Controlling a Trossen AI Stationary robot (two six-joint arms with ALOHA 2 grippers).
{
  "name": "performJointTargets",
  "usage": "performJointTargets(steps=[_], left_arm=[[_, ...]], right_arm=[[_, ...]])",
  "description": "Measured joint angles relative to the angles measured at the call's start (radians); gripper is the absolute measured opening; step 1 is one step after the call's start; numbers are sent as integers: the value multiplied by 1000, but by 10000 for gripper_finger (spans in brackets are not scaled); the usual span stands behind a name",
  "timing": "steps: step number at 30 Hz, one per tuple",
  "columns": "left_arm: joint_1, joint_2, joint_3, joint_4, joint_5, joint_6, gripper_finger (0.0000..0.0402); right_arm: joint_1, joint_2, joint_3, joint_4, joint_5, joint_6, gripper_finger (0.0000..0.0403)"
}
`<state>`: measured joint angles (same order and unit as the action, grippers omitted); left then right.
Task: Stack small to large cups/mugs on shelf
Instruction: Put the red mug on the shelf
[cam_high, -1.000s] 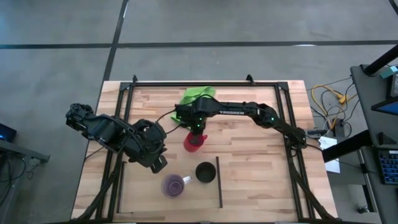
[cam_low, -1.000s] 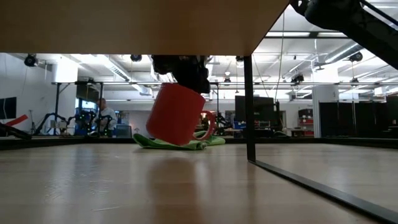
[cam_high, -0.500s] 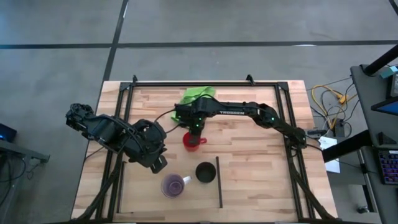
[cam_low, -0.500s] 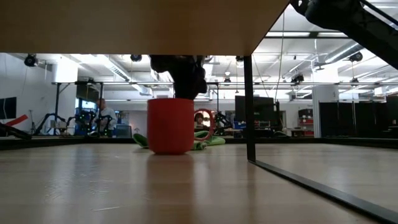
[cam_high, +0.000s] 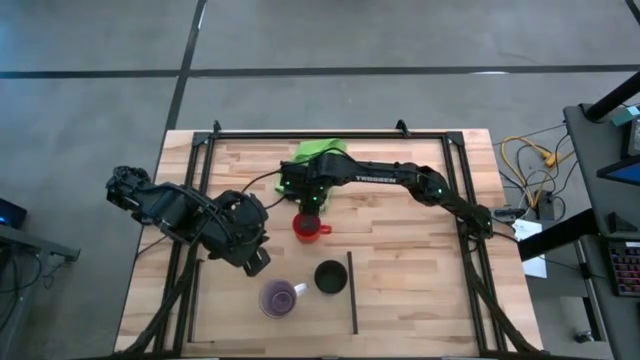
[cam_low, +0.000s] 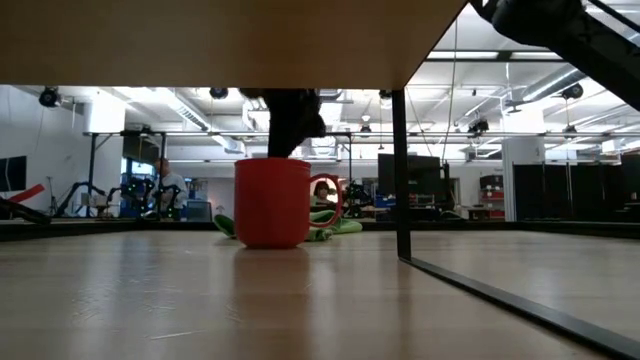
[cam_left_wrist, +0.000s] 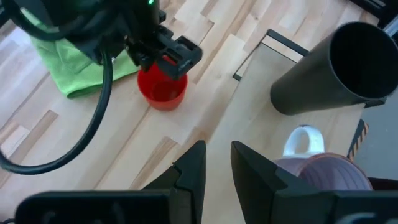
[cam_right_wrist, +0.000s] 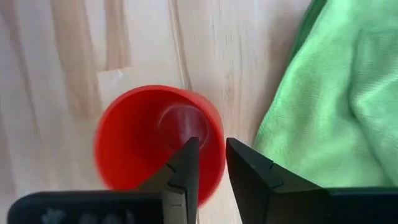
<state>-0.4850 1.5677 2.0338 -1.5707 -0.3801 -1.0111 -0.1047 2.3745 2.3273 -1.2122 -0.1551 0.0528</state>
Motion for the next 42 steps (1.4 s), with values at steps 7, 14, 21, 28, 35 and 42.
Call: performJointTargets(steps=[7, 14, 21, 28, 35, 42], left_arm=[[45, -6, -2, 0, -3, -2, 61], [139, -13, -19, 0, -5, -2, 61], [250, -13, -85, 1, 60, 51, 61], [346, -12, -171, 7, 184, 346, 61], [449, -11, -263, 200, 253, 586, 61], [563, -4, -431, 395, 403, 732, 61]], right_arm=[[0, -95, 26, -111, 0, -2, 68], [4, -234, 25, -226, 0, 17, 69], [2, -373, 24, -302, 95, 76, 68], [14, -518, 22, -359, 174, 177, 68], [23, -630, 22, -359, 210, 273, 68], [37, -681, 21, -359, 212, 288, 68]])
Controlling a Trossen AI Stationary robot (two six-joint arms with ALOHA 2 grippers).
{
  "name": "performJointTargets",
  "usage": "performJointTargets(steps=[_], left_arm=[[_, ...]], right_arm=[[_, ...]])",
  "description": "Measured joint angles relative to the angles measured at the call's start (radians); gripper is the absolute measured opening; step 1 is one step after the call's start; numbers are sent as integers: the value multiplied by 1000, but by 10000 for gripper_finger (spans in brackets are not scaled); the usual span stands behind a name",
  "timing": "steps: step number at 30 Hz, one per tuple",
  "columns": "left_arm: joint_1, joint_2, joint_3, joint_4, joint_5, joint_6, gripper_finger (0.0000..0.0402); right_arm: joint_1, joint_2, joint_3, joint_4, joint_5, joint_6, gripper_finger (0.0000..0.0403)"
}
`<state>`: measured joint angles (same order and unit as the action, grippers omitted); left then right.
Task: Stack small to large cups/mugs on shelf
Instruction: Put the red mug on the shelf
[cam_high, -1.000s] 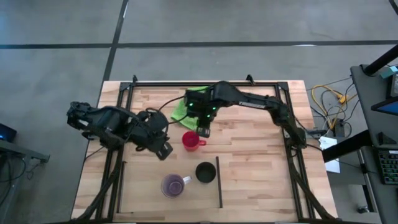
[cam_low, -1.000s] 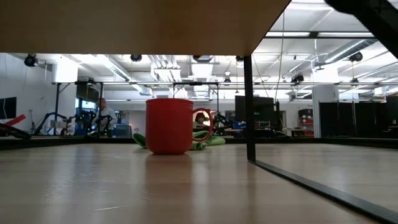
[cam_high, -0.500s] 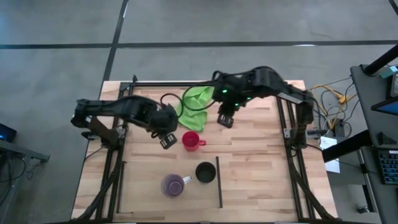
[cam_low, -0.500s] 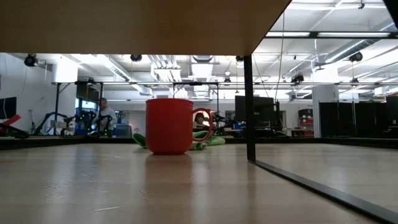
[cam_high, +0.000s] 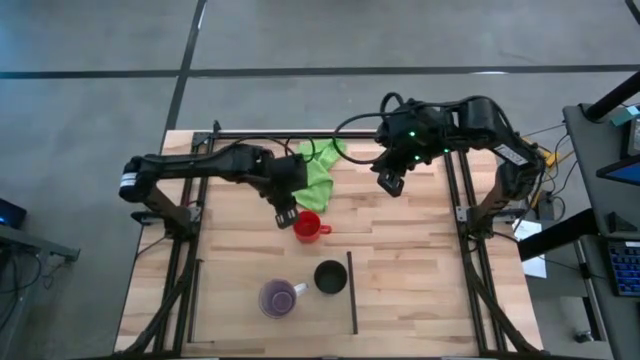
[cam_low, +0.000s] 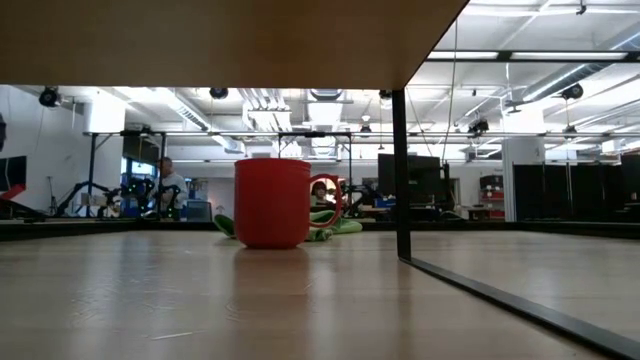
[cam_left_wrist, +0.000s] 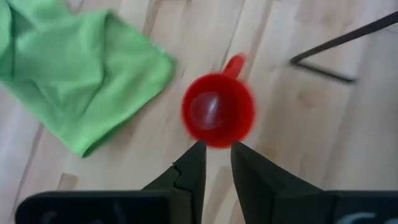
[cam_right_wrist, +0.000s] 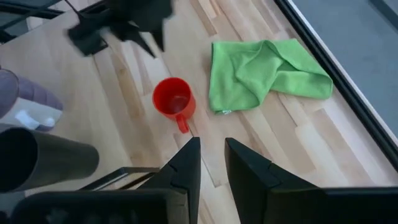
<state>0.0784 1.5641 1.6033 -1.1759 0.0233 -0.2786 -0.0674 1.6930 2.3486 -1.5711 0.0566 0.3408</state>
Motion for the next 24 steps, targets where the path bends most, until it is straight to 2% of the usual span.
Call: performJointTargets(steps=[6, 12, 17, 24], left_arm=[[72, 9, -123, 21, 37, 158, 61], [101, 9, -218, 186, 89, 308, 61], [104, 9, -252, 283, 103, 370, 61], [106, 16, -301, 322, 104, 399, 61]], right_arm=[[0, -2, 0, 0, 0, -1, 68], [0, 10, 0, 0, 0, -2, 68], [0, 19, 0, 0, 0, -4, 68], [0, 19, -2, 0, -2, -1, 68]])
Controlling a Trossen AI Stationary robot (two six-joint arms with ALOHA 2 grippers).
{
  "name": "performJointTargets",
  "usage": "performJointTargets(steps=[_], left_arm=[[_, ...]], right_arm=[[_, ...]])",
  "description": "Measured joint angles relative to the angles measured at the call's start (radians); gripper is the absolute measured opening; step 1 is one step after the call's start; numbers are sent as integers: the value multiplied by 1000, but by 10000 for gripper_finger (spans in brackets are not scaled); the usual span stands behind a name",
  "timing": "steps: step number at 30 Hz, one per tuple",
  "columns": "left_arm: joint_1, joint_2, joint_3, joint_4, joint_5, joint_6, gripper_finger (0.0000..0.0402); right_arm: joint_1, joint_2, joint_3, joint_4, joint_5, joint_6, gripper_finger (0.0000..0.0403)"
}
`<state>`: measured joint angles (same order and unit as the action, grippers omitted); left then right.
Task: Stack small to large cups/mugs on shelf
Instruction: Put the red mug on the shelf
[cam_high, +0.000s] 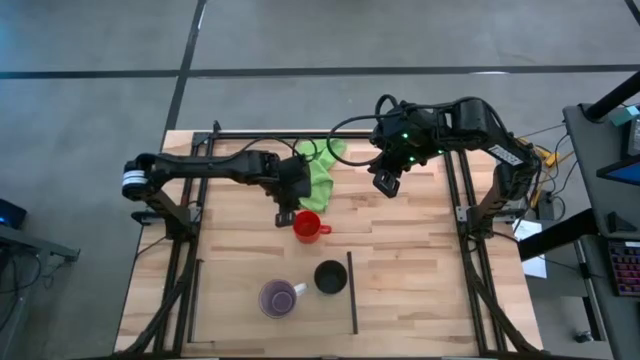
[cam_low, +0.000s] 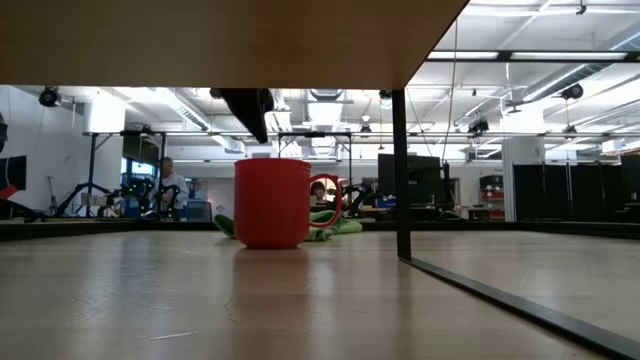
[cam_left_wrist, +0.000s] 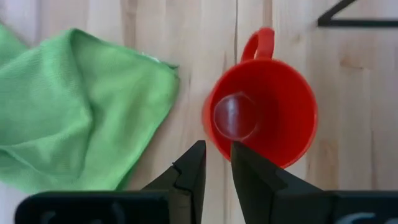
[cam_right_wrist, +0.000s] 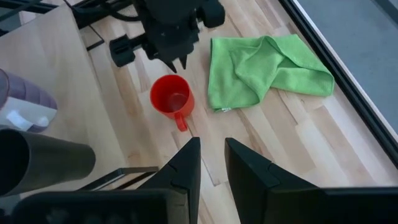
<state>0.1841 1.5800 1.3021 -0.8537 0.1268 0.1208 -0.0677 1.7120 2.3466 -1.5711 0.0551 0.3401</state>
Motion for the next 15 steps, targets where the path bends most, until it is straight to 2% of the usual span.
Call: performJointTargets(steps=[6, 15], left_arm=[[0, 9, -21, 88, 81, 66, 61], [0, 55, -42, 143, 86, 79, 61]], right_arm=[[0, 6, 0, 0, 0, 0, 68], [0, 5, 0, 0, 0, 0, 68]])
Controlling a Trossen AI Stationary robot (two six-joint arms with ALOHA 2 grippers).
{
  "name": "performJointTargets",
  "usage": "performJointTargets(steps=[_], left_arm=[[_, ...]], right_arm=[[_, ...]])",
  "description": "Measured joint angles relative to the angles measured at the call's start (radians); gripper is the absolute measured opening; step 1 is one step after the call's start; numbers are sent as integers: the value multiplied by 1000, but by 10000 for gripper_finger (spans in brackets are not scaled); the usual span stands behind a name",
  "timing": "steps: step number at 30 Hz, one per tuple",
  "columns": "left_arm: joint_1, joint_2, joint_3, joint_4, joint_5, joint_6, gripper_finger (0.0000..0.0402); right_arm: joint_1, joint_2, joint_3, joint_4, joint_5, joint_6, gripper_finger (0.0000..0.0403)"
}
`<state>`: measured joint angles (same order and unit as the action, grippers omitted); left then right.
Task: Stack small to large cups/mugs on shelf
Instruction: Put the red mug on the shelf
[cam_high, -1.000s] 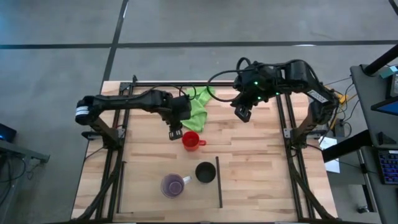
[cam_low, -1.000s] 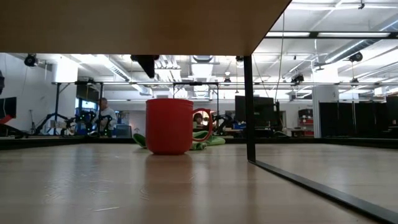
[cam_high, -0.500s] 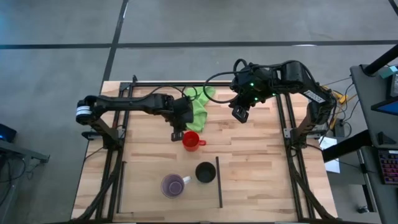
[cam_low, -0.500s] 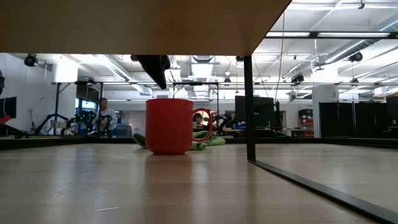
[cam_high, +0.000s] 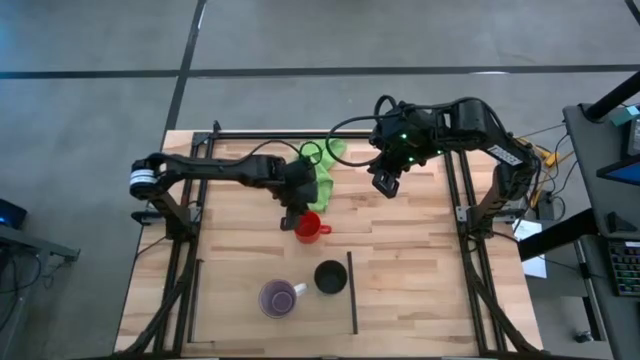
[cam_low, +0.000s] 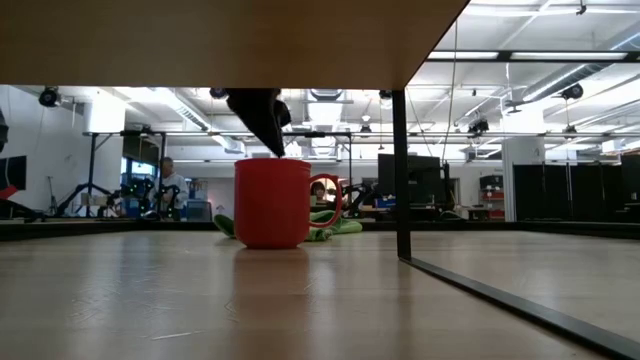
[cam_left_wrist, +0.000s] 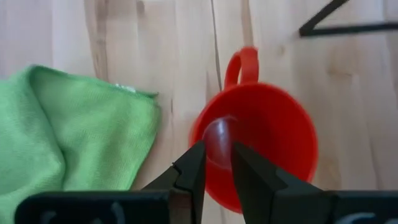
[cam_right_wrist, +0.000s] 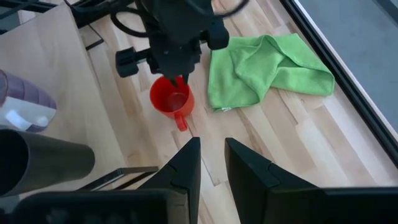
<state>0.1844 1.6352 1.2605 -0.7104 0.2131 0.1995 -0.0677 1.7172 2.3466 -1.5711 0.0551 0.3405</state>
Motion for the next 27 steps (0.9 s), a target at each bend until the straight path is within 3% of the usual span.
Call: performJointTargets(steps=[27], left_arm=[[5, 38, 9, 31, -49, 74, 61]], right_arm=[[0, 0, -2, 0, 1, -25, 68]])
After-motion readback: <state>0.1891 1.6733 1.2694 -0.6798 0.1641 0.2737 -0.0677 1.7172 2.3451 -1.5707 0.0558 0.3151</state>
